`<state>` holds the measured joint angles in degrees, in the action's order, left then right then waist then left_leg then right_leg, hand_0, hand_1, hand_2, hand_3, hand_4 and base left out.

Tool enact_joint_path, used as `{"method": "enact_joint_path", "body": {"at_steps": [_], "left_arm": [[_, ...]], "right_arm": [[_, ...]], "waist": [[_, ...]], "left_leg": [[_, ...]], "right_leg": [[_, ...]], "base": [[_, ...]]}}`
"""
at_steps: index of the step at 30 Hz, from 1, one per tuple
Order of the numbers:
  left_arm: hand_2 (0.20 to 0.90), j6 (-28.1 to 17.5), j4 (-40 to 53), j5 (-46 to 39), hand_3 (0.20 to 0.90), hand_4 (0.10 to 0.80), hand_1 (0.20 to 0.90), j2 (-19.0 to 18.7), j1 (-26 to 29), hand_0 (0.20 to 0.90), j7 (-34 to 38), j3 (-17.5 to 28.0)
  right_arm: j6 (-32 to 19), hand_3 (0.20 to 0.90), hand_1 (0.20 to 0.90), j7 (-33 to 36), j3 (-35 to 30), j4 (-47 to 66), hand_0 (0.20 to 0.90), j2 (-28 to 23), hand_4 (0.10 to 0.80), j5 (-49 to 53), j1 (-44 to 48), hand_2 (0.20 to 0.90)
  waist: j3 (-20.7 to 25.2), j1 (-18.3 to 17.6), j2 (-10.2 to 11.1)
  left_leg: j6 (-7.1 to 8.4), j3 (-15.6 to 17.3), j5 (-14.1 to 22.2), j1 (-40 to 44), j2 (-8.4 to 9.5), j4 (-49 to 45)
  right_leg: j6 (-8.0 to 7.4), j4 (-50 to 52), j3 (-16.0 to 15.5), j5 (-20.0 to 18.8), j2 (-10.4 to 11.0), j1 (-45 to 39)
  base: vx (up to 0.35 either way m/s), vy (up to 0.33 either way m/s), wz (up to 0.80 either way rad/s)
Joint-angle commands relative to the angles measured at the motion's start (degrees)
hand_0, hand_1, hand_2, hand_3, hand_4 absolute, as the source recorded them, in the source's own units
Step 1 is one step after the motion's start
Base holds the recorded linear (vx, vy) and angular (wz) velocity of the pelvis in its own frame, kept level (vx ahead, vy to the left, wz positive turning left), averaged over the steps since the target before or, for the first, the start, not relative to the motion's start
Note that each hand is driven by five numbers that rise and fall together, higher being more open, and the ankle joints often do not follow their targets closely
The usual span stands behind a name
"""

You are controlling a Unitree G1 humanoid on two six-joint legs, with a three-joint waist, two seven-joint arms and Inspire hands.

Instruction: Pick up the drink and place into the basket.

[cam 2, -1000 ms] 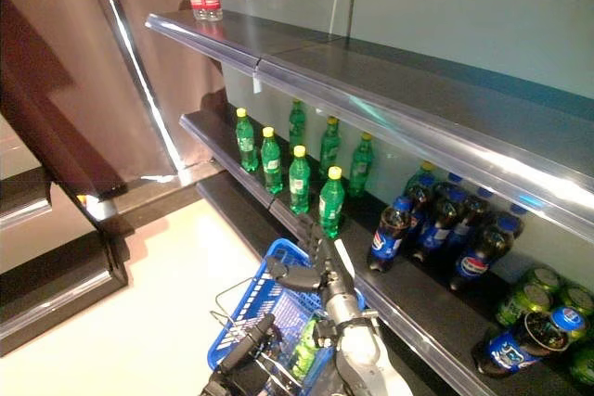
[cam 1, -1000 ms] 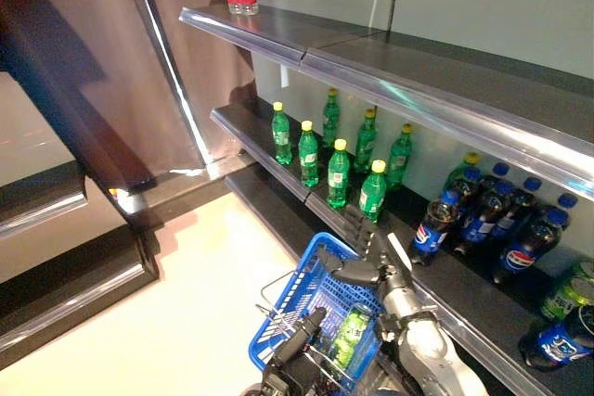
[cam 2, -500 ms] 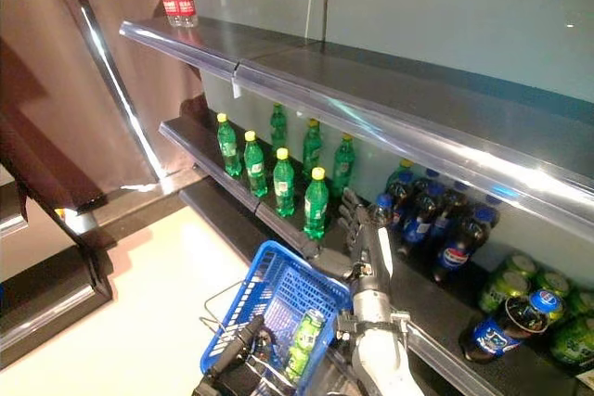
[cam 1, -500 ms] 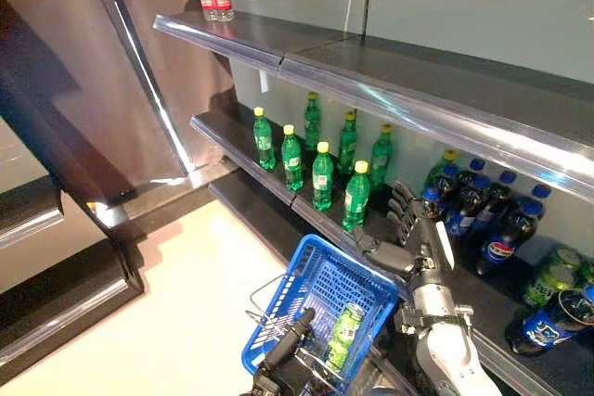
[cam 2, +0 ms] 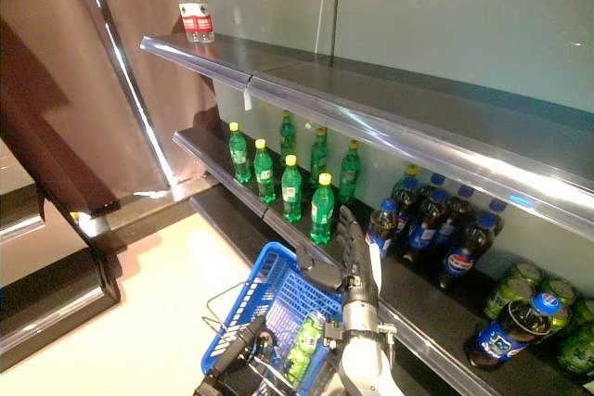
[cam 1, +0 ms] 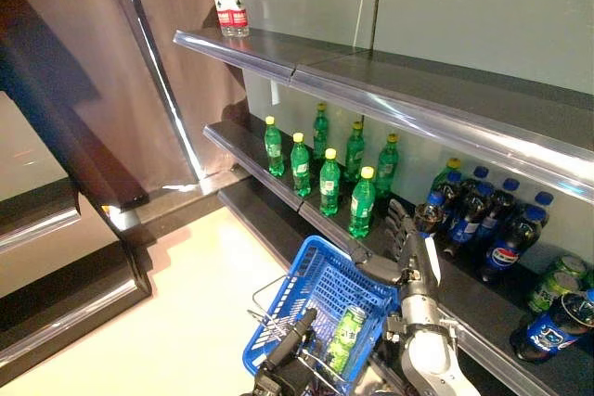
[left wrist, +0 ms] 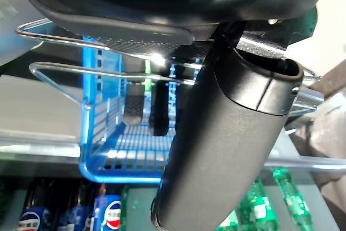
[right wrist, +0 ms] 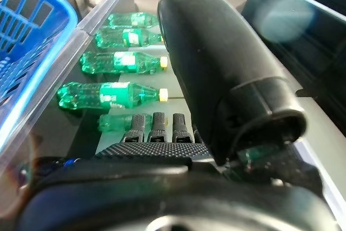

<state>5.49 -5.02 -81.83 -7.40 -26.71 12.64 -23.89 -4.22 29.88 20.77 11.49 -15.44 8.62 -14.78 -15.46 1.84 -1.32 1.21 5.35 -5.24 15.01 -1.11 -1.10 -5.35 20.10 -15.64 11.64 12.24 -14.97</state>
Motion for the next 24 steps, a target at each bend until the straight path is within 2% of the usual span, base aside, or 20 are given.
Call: {"method": "enact_joint_path", "body": {"at_steps": [1, 14, 17, 20, 24], "left_arm": [[0.300, -4.10, 19.75, -2.26, 0.200, 0.100, 0.300, 3.14, -2.50, 0.300, -7.94, -1.12], [0.300, -3.69, 17.22, -0.82, 0.200, 0.100, 0.300, 3.44, 0.37, 0.300, -7.25, -1.65], [0.300, -3.88, 17.14, -0.73, 0.200, 0.100, 0.300, 3.56, 1.11, 0.300, -7.52, -1.93], [0.300, -4.36, 16.69, -0.99, 0.200, 0.100, 0.300, 3.29, 1.91, 0.300, -8.68, -2.00], [0.300, -5.08, 17.00, -1.56, 0.200, 0.100, 0.300, 2.73, 1.83, 0.300, -10.33, -1.71]], "right_arm": [[-8.02, 0.900, 0.900, 2.28, -0.50, -2.65, 0.900, 1.69, 0.800, -3.98, 7.33, 0.900], [-12.44, 0.900, 0.900, 4.34, -0.93, -8.01, 0.900, 3.74, 0.800, -3.85, 10.62, 0.900], [-15.01, 0.900, 0.900, 1.40, -1.10, -7.69, 0.900, 3.88, 0.800, -2.96, 11.56, 0.900], [-18.69, 0.900, 0.900, -4.36, -0.75, -5.99, 0.900, 3.57, 0.800, -1.81, 11.88, 0.900], [-20.24, 0.900, 0.900, -9.72, -0.04, -2.54, 0.900, 2.60, 0.800, -0.91, 10.46, 0.900]], "waist": [[5.85, 4.05, 0.35], [2.68, 5.27, 0.62], [2.16, 5.26, 0.48], [1.77, 5.00, 0.42], [2.36, 4.38, 0.50]], "left_leg": [[0.23, -0.58, 10.37, -3.69, 0.12, -13.99], [-0.08, -1.80, 10.03, -6.81, 0.41, -15.47], [-0.01, -1.83, 9.81, -7.37, 0.54, -15.06], [0.16, -1.67, 9.65, -7.79, 0.62, -14.55], [0.42, -1.23, 9.58, -7.75, 0.71, -13.16]], "right_leg": [[-2.73, -14.95, -0.34, -12.62, 1.01, -3.19], [-2.86, -15.17, -0.42, -13.69, 1.44, -1.85], [-2.72, -15.62, -0.51, -13.78, 1.35, -1.39], [-2.62, -15.76, -0.68, -13.70, 1.38, -0.77], [-2.49, -16.16, -0.58, -13.28, 1.21, -0.08]], "base": [[0.096, -0.004, 0.01], [0.012, -0.031, 0.07], [-0.083, -0.034, 0.01], [-0.102, -0.027, -0.02], [-0.134, -0.032, -0.01]]}}
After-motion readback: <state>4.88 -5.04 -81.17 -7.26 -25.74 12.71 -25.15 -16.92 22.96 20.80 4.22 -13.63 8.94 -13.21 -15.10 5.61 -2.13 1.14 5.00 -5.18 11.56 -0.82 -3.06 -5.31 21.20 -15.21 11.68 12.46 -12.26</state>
